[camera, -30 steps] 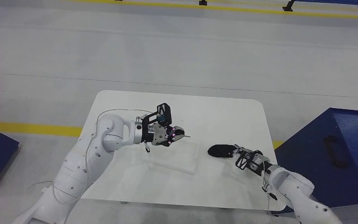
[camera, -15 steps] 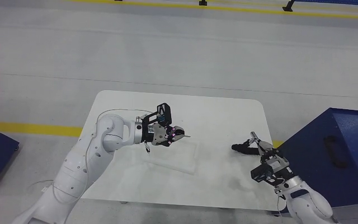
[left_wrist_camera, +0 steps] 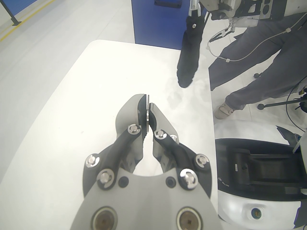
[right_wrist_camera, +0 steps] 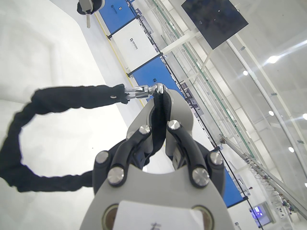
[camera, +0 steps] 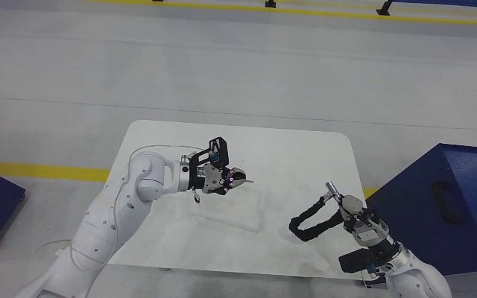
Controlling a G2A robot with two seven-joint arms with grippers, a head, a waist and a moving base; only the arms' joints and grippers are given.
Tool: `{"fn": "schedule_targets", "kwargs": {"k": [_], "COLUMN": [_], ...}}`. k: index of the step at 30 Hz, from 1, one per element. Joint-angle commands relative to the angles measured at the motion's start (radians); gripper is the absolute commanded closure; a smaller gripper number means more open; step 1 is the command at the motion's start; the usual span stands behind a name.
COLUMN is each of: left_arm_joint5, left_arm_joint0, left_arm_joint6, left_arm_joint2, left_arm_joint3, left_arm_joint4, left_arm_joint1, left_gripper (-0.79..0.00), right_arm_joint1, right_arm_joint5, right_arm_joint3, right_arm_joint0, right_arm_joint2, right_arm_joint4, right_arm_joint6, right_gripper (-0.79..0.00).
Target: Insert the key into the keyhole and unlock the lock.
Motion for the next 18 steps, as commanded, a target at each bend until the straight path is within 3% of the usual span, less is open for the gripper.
{"fn": "schedule_targets", "kwargs": {"k": [1,5,8,14,18], "left_arm_joint5": [0.0,0.0,0.0,0.0,0.0], "left_arm_joint0": [0.0,0.0,0.0,0.0,0.0], "left_arm_joint6": [0.0,0.0,0.0,0.0,0.0], "left_arm_joint2": [0.0,0.0,0.0,0.0,0.0], "left_arm_joint3": [0.0,0.0,0.0,0.0,0.0], "left_arm_joint4": [0.0,0.0,0.0,0.0,0.0], "left_arm_joint1": [0.0,0.0,0.0,0.0,0.0], "left_gripper": [0.0,0.0,0.0,0.0,0.0], "right_arm_joint1": [0.0,-0.001,-0.01,-0.035,-0.045], "right_arm_joint5": [0.0,0.005,0.203,0.614,0.674], "right_arm_joint3": [0.0,0.009,0.014,0.06,0.049], "right_arm_joint0": [0.0,0.001,0.025,0.105,0.152], "right_arm_joint2": [0.0,0.004,0.013,0.013,0.025], "right_arm_joint4": [0.0,-0.007,-0.109,-0.165,-0.269], "right_arm_joint6": [0.0,0.021,0.0,-0.189,-0.182], "right_gripper": [0.0,0.0,0.0,0.0,0.0]}}
